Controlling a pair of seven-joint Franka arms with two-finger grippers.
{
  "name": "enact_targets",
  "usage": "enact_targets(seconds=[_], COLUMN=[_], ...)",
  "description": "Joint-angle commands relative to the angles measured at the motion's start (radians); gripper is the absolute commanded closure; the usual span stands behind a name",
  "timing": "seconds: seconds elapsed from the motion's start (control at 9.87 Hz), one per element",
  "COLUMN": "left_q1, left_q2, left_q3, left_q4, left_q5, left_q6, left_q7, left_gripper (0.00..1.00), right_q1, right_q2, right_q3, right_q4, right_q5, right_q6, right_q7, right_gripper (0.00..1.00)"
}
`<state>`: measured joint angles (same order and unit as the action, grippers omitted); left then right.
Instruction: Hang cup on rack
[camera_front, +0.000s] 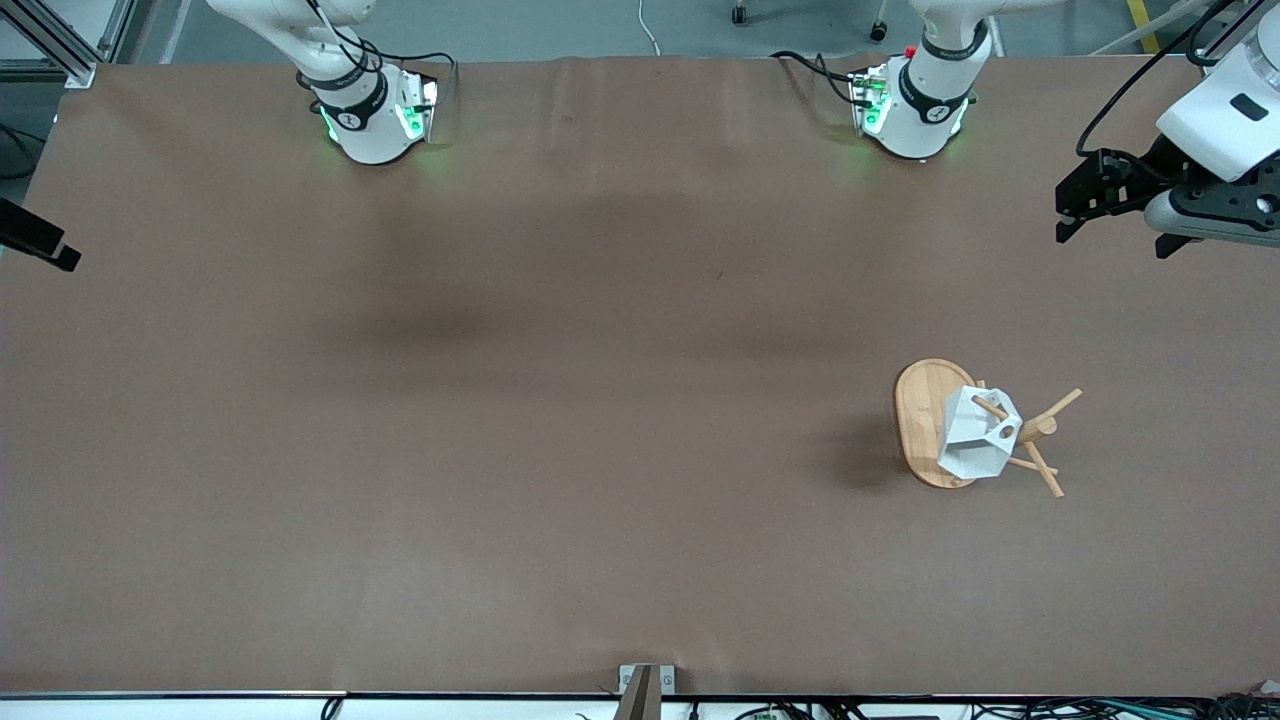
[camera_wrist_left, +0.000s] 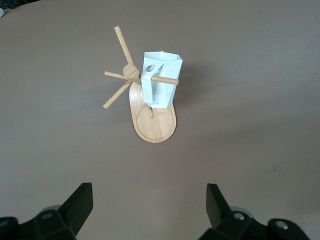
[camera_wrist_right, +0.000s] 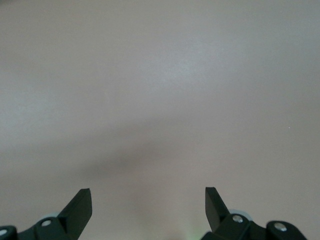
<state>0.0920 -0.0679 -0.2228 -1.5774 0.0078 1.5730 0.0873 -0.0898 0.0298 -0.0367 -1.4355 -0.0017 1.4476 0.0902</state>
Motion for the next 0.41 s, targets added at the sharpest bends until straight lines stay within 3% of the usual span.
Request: enact_targets(seconds=[0.0,0.3], left_q1=[0.0,0.0], left_q2=[0.033,0.033], left_q3=[0.002,0.002], left_q4=[0.03,0.03], left_q5=[0.004,0.004], left_q6=[-0.036,-0.047], left_q7=[0.006,0.005], left_gripper=[0.0,0.0], right_q1=[-0.011,-0.01], right_q2=[-0.013,-0.013], right_q3=[0.006,0.006], right_q4=[-0.013,-0.011], right_q5=[-0.008,-0.008], right_q6=[-0.003,-0.001], right_q7=[-0.007,-0.007], right_gripper=[0.0,0.0])
